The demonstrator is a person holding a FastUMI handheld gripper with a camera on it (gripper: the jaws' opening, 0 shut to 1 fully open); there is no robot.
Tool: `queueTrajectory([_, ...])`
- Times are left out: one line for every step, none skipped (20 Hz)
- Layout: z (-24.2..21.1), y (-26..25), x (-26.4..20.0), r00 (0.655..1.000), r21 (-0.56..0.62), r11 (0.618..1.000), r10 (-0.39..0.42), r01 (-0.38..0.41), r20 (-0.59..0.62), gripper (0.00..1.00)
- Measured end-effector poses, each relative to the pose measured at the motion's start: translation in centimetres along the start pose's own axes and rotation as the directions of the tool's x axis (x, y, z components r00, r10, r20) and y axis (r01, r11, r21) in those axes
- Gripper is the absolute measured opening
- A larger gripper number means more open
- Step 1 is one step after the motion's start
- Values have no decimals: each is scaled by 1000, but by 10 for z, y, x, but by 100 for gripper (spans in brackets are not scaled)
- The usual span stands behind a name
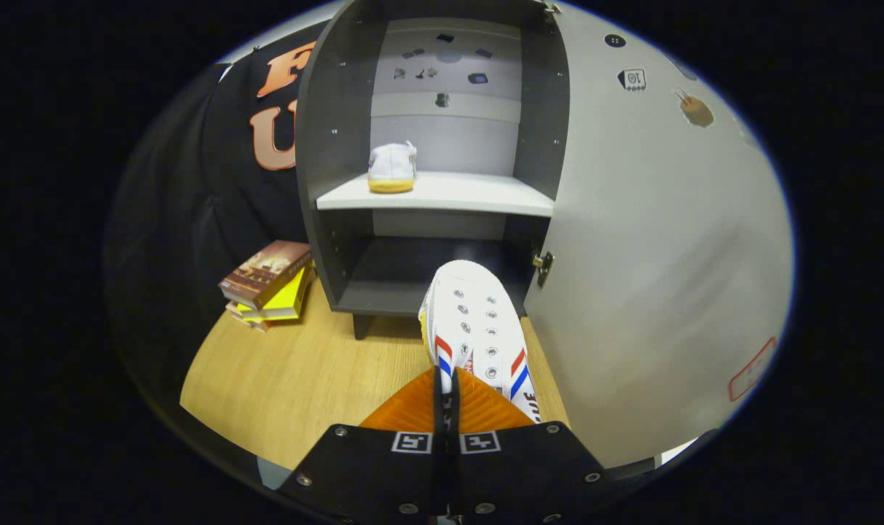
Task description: Open the shoe cabinet door, grab the shoes and put them into the shoe cabinet, then close the shoe cabinet door.
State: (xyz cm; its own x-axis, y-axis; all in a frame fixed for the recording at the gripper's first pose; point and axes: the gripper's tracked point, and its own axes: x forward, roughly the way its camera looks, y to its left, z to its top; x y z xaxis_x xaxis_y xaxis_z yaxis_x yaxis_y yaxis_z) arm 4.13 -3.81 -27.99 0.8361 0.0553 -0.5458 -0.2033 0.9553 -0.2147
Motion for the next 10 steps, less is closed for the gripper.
queueTrajectory([16,2,-9,1000,9,1000,5,-5,15,0])
queueTrajectory([33,3,-16,999,13,1000,8,-9,32,0])
queueTrajectory([49,4,-23,999,13,1000,8,-9,52,0])
queueTrajectory([65,4,-29,997,7,1000,2,-2,71,0])
queueTrajectory([79,3,-33,996,2,1000,-10,10,89,0])
queueTrajectory([93,1,-38,994,-3,1000,-24,24,102,0])
queueTrajectory([107,-1,-41,993,-5,999,-35,36,116,0])
queueTrajectory([121,-2,-43,991,-7,999,-45,46,128,0])
queueTrajectory([133,-3,-44,989,-12,998,-52,54,137,0])
queueTrajectory([145,-5,-41,987,-18,998,-59,62,147,0])
